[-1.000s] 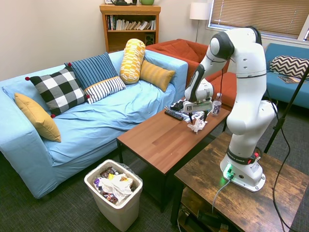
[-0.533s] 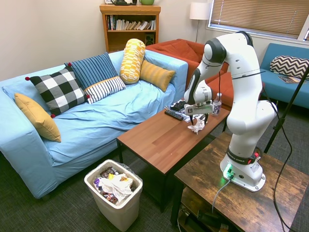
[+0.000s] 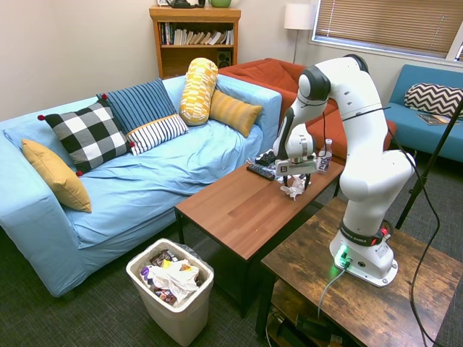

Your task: Throw the tissue in the trash bin

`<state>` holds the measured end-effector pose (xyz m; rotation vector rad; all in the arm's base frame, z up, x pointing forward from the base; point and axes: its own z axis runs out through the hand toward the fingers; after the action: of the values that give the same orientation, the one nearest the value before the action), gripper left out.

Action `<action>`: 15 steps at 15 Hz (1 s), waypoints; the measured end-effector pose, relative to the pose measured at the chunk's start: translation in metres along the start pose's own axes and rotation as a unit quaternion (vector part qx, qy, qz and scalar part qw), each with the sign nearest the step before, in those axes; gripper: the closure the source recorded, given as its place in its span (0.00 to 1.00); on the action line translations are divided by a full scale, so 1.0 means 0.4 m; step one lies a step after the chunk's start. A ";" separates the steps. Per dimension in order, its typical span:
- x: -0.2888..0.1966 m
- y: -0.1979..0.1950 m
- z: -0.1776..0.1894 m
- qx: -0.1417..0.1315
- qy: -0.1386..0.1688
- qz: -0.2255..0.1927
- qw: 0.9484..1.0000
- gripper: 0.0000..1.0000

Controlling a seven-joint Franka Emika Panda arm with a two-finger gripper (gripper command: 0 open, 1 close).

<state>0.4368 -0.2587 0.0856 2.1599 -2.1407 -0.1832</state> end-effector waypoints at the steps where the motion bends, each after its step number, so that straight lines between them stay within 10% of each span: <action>1: 0.001 -0.001 0.006 0.003 -0.005 -0.001 1.000 1.00; 15: -0.001 -0.012 0.003 0.041 -0.025 -0.010 0.999 1.00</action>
<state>0.4413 -0.2581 0.0840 2.2450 -2.1928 -0.1550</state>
